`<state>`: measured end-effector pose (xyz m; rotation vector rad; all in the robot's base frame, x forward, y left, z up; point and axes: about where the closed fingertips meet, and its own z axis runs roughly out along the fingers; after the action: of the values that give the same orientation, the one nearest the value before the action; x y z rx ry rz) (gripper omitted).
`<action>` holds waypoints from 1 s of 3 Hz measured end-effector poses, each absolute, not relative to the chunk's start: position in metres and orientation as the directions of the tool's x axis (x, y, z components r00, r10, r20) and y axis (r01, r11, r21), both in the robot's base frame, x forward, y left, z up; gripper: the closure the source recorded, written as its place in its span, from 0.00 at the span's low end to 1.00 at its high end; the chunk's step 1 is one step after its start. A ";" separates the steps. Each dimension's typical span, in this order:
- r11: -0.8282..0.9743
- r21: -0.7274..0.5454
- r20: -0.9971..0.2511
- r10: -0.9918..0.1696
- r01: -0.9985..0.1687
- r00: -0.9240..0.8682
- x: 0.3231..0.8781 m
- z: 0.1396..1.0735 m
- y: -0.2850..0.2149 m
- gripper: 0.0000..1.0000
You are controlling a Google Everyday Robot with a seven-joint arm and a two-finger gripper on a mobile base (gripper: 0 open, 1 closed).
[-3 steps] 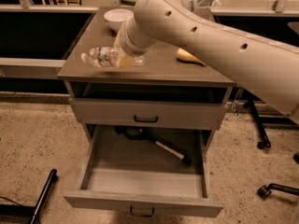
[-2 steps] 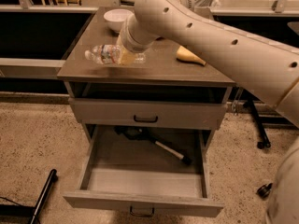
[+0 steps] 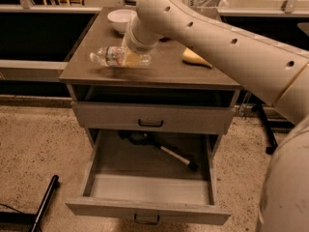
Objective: Pick water bottle from middle drawer and place on counter
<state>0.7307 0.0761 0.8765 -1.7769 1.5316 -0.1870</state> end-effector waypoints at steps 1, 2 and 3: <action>0.030 -0.607 -0.380 -0.888 -0.794 0.257 0.735 0.869 0.077 0.57; 0.018 -0.580 -0.413 -0.868 -0.814 0.275 0.740 0.860 0.085 0.26; 0.018 -0.580 -0.413 -0.868 -0.815 0.275 0.740 0.860 0.085 0.03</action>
Offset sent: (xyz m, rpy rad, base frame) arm 0.0145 0.0139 -0.0205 0.0751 0.0802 0.0700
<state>0.7395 0.0850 0.8597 -1.7835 1.5314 -0.0884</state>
